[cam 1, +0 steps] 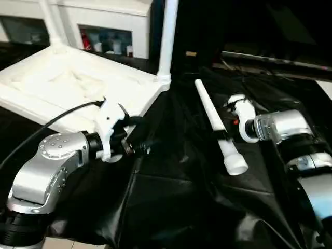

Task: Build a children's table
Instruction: Pick table leg

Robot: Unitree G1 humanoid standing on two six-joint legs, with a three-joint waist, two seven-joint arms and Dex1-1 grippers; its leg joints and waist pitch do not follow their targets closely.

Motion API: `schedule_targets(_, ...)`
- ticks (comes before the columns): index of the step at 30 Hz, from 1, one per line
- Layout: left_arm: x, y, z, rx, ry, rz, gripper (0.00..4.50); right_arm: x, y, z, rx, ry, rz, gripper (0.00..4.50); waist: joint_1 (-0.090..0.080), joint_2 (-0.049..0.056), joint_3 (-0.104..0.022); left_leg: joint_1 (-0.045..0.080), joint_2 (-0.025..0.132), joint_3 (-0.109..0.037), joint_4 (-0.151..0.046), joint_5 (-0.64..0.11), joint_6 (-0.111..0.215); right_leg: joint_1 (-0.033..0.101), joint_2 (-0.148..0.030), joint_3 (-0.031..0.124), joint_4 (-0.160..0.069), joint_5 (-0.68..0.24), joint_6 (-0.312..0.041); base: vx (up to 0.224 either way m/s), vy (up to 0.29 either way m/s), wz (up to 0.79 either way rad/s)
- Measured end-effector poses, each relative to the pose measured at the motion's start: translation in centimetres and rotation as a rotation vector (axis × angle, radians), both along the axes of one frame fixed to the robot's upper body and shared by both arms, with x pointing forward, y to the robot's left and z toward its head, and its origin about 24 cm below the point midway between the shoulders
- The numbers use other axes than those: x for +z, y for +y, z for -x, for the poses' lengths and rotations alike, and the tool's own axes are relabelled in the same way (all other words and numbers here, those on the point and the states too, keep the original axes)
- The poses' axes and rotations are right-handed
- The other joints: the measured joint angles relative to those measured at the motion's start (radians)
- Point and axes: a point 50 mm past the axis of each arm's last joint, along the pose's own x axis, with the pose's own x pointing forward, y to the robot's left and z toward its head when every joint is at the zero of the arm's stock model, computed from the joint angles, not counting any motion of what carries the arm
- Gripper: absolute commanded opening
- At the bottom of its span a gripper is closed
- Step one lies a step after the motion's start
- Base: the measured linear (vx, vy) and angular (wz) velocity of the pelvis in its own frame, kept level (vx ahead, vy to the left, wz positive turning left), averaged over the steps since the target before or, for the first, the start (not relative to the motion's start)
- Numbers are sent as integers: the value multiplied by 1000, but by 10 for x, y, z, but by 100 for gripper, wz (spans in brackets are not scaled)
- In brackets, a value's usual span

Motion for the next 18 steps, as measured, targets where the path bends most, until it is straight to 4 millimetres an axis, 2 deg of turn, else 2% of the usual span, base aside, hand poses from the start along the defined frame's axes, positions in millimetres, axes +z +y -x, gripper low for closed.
schedule_targets(2,0,-1,0,-6,3,-3,450,-3,-2,2,-4,27,-1,386,-1,0,0,-2,0,1,0,1,3,0,0,1,-3,0,1,0,0,0)
schedule_targets(7,-1,-1,1,-11,8,-13,450,-14,-6,7,-10,88,21,351,-2,-2,0,-3,0,2,0,0,4,-1,0,2,-3,0,1,0,0,0)
schedule_targets(16,-3,-3,3,-39,29,-23,450,-17,-9,8,9,103,22,268,-2,-2,0,-1,0,2,0,1,3,1,0,2,-2,1,2,0,0,0)
schedule_targets(18,-4,-3,3,-41,30,-27,450,-17,-9,8,7,106,22,261,-3,-3,-1,-1,0,2,0,1,2,1,0,2,-2,1,2,0,0,0)
